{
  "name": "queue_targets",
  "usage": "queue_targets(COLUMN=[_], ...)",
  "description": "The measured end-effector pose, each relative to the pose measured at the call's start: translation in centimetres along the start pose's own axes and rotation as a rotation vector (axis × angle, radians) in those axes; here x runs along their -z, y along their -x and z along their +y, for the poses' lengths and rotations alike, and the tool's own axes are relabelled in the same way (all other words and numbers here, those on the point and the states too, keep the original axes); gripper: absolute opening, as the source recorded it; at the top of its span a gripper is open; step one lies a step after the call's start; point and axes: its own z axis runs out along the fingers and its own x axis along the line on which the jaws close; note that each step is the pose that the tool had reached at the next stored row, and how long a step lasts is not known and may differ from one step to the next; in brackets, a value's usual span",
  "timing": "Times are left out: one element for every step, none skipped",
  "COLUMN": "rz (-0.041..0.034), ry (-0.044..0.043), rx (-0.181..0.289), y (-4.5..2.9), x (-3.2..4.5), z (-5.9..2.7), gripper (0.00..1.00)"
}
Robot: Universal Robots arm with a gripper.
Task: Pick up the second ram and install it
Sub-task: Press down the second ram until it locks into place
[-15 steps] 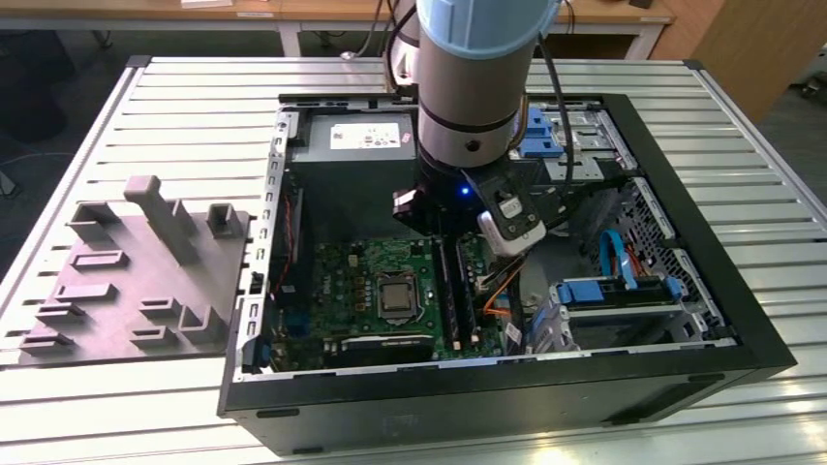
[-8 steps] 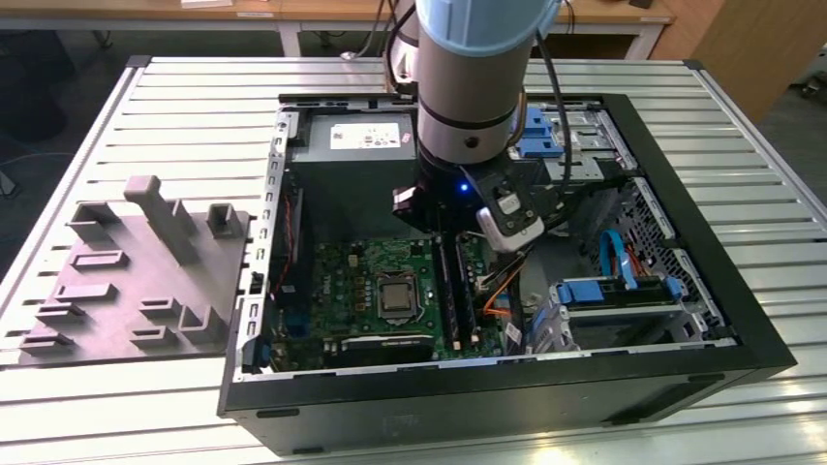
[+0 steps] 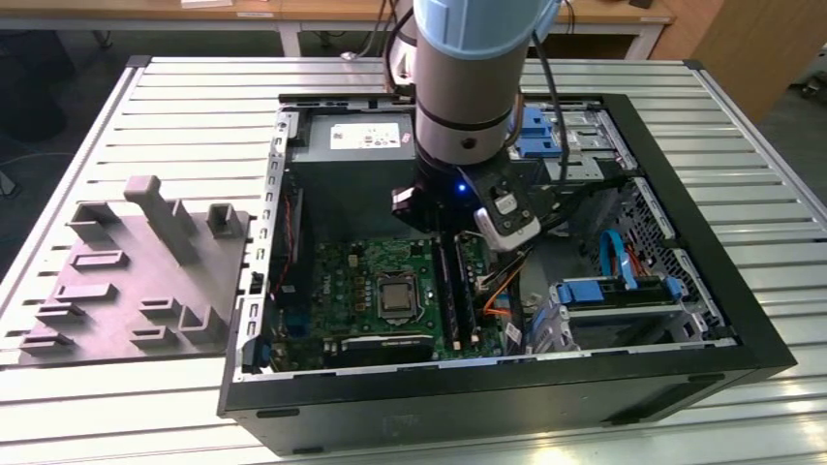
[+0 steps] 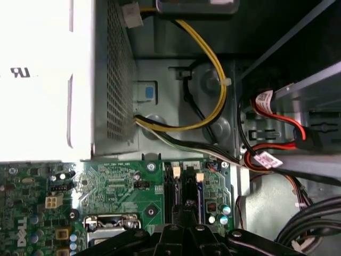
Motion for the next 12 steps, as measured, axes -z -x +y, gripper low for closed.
queue_targets(rz=[0.0000, -0.0002, -0.0003, -0.0004, -0.0005, -0.0005, -0.0004, -0.0004, -0.0005, -0.0005, -0.0004, -0.0004], ry=[0.0001, 0.0003, 0.0002, 0.0000, 0.0001, 0.0000, -0.0002, 0.0000, 0.0002, 0.0002, 0.0000, 0.0000], rx=[0.000, 0.000, 0.000, 0.000, 0.000, 0.000, 0.000, 0.000, 0.000, 0.000, 0.000, 0.000], y=[-0.04, -0.13, -0.23, -0.32, -0.37, -0.37, -0.37, -0.34, -0.26, -0.19, -0.12, -0.05], x=[-0.05, -0.15, -0.29, -0.40, -0.46, -0.46, -0.46, -0.48, -0.49, -0.50, -0.51, -0.52], z=[0.05, 0.10, 0.12, 0.13, 0.16, 0.16, 0.16, 0.17, 0.18, 0.18, 0.18, 0.19], gripper=[0.10, 0.10, 0.10, 0.10, 0.10, 0.10, 0.10, 0.10, 0.10, 0.10, 0.10, 0.10])
